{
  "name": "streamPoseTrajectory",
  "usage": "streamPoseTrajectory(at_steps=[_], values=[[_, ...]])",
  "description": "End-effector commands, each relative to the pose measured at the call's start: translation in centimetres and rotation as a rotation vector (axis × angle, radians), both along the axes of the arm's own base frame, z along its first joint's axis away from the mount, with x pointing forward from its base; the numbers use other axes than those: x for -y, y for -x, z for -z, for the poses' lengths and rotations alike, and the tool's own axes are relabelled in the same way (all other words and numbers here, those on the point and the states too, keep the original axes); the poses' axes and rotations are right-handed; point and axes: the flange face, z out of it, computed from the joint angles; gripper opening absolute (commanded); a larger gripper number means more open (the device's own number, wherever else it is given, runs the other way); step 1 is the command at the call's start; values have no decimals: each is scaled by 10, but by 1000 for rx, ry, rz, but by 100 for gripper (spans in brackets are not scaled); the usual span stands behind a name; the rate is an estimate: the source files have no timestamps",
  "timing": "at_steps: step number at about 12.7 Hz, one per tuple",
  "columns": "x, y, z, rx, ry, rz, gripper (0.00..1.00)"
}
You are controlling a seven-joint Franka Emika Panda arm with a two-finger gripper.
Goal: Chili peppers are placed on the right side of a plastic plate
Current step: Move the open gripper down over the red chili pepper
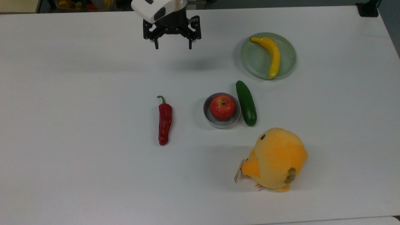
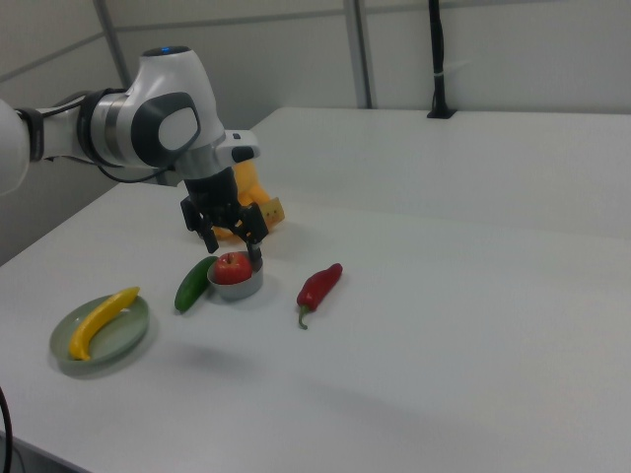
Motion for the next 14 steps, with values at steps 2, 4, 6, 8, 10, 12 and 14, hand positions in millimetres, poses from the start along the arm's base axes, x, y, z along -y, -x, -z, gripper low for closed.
streamPoseTrajectory(at_steps=[2, 4, 6, 8, 10, 12, 14], values=[[0, 6, -5, -14, -19, -78, 100], [0, 9, -3, -38, -17, -65, 100], [0, 8, -5, -35, -16, -70, 100], [0, 7, 0, -42, -15, -75, 100], [1, -3, 6, -35, -8, -67, 100], [0, -22, 16, -40, -7, -63, 100], [2, -42, 21, -26, -7, -56, 100]])
